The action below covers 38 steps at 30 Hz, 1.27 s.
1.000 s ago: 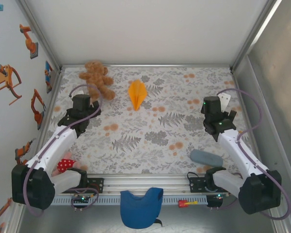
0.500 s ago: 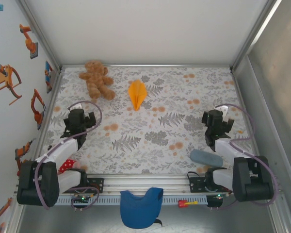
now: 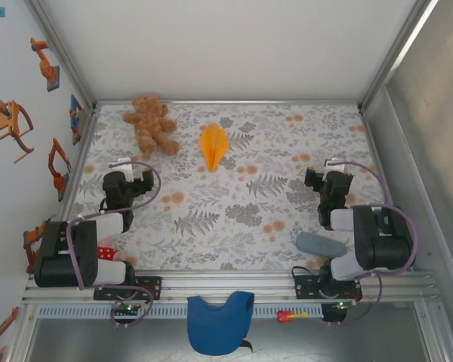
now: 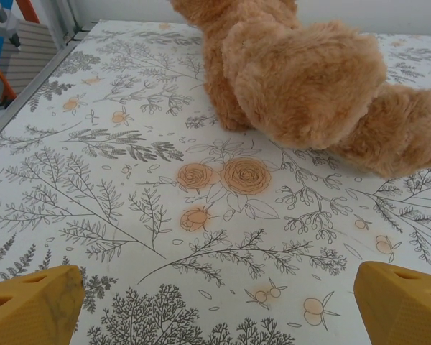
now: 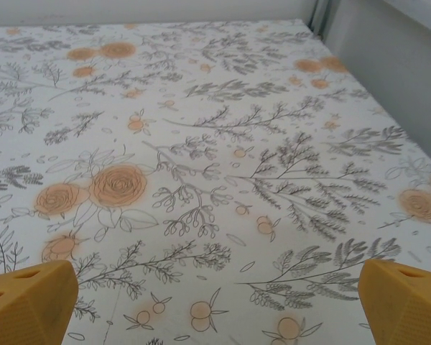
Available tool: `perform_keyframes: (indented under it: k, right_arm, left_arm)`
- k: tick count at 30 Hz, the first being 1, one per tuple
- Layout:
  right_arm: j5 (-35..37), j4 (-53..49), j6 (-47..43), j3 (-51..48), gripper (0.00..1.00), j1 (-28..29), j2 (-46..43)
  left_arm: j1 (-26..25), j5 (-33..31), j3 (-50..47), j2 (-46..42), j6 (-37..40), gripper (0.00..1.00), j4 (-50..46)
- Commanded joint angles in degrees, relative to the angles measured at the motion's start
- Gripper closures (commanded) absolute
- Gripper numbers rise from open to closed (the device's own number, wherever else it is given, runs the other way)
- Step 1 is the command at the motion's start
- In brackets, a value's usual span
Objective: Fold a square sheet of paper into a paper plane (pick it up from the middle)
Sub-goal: Reset both arms
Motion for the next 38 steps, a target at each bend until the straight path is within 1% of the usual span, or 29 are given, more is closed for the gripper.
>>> perform_keyframes:
  k: [1,5,6,8,9,11,13,14,16,38]
  right_arm:
    - [-3.43,7.29,-0.34,-0.33,0.01,-1.24,1.92]
    - [-3.5,7.14,0.72,-0.44,0.01,-2.03,1.83]
    - [-3.41,7.03,0.78,-0.26,0.01,-2.12,1.87]
    - [-3.31,6.66,0.76,-0.08,0.01,-2.15,1.92]
    - [-2.69,6.02,1.02,0.38,0.01,-2.16,1.84]
    - [-0.07,1.37,2.0,2.49,0.02,-2.16,1.63]
    - [-0.15,1.61,1.84,2.31,0.02,-2.08,1.66]
    - [-0.15,1.62,1.84,2.31,0.01,-2.11,1.72]
    - [-0.15,1.62,1.8,2.31,0.01,-2.09,1.67]
    - [-0.15,1.55,1.83,2.24,0.01,-2.14,1.65]
  left_arm:
    - [0.89,3.49,1.59,3.35,1.09,0.04,4.66]
    - [1.63,3.4,3.97,8.7,0.26,0.04,5.1]
    - [1.83,3.34,3.84,9.4,-0.04,0.04,6.55]
    - [2.17,3.13,4.04,8.48,-0.63,0.04,4.36]
    - [2.17,2.6,4.25,9.12,-0.71,0.04,5.0]
    - [2.05,1.65,4.8,8.88,-0.74,0.04,3.4]
    - [1.67,0.4,4.71,9.16,-0.57,0.04,4.19]
    - [1.47,0.08,4.66,9.2,-0.51,0.04,4.29]
    - [1.21,-0.36,4.78,8.98,-0.47,0.04,3.83]
    - [1.21,-0.29,4.93,9.15,-0.43,0.04,3.69]
